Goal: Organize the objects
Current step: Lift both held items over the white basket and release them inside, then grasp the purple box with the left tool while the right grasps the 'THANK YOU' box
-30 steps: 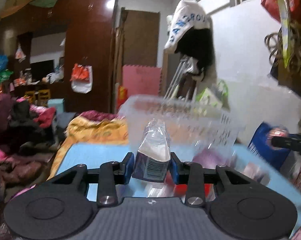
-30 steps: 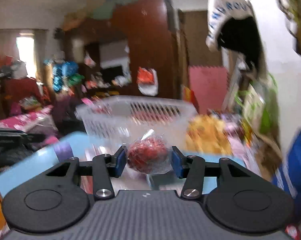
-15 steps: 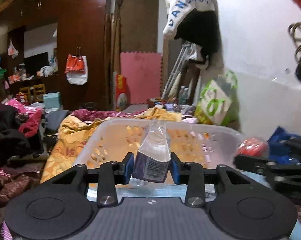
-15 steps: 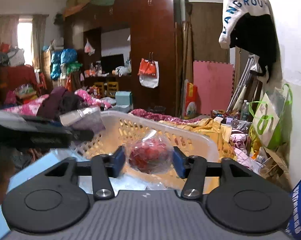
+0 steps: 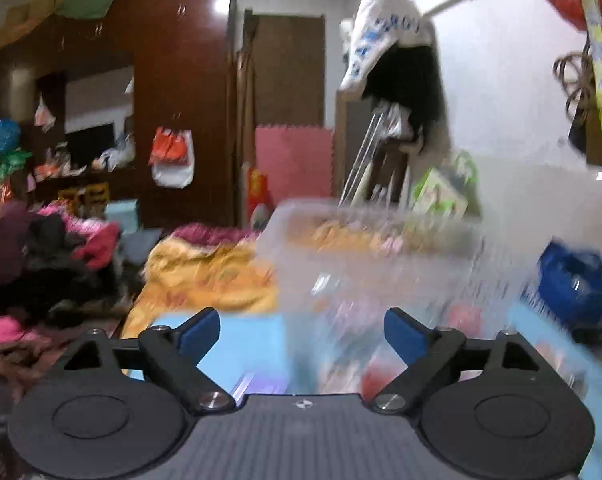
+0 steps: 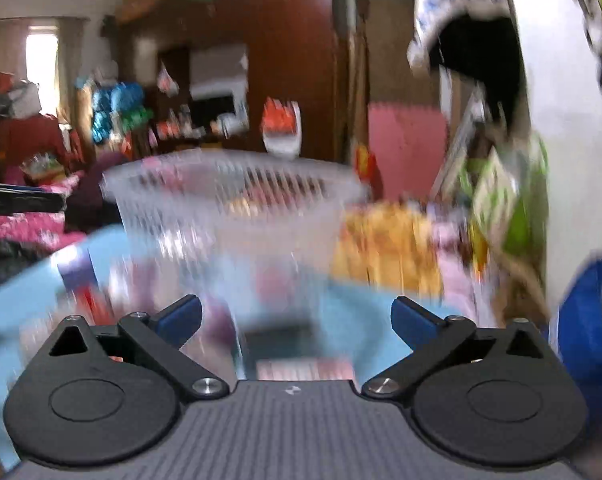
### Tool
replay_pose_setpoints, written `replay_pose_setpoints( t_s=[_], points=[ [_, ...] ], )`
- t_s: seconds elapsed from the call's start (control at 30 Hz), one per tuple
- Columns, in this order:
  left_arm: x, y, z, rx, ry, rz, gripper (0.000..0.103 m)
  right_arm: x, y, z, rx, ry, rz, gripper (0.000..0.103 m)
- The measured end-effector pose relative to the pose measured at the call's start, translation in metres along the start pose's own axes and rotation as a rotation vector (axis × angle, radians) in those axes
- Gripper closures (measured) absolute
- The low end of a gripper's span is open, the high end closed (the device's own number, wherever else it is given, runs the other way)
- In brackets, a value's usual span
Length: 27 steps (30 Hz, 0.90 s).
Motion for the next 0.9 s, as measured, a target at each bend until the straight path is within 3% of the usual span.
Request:
replay_pose_setpoints(
  t_s=[0.13, 0.27, 0.4, 0.5, 0.73, 0.8, 0.9],
  points=[
    [0.037, 0.005, -0.029, 0.049, -0.038, -0.073, 0.011, 0.022, 0.006, 0.008, 0.002, 0.030, -0.032, 0.000],
    [0.046, 0.018, -0.038, 0.057, -0.051, -0.116, 0.011, 0.028, 0.020, 0.015, 0.002, 0.083, -0.083, 0.000],
    [0.049, 0.034, -0.035, 0.026, -0.024, -0.167, 0.011, 0.039, 0.037, 0.013, 0.003, 0.056, -0.145, 0.001],
    [0.052, 0.041, -0.035, 0.016, -0.021, -0.185, 0.011, 0.045, 0.037, 0.015, 0.000, 0.060, -0.159, 0.014],
    [0.053, 0.064, -0.040, -0.004, -0.053, -0.239, 0.012, 0.048, 0.031, 0.016, -0.007, 0.074, -0.149, 0.025],
    [0.053, 0.069, -0.034, -0.003, -0.046, -0.252, 0.019, 0.048, 0.030, 0.015, -0.017, 0.073, -0.142, 0.025],
    [0.051, 0.067, -0.027, -0.027, -0.015, -0.231, 0.058, 0.045, 0.028, 0.012, -0.007, 0.055, -0.125, 0.025]
  ],
)
Point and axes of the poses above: each gripper's, at about its wrist camera, not at the fingertips, and y roughly the way its jaws point, z to its right, x to its underside, the point moved 6 cm from there along y, roughly the way its jaws point, and after that the axes turned 4 degrees about -x, right-handed, at the moved point
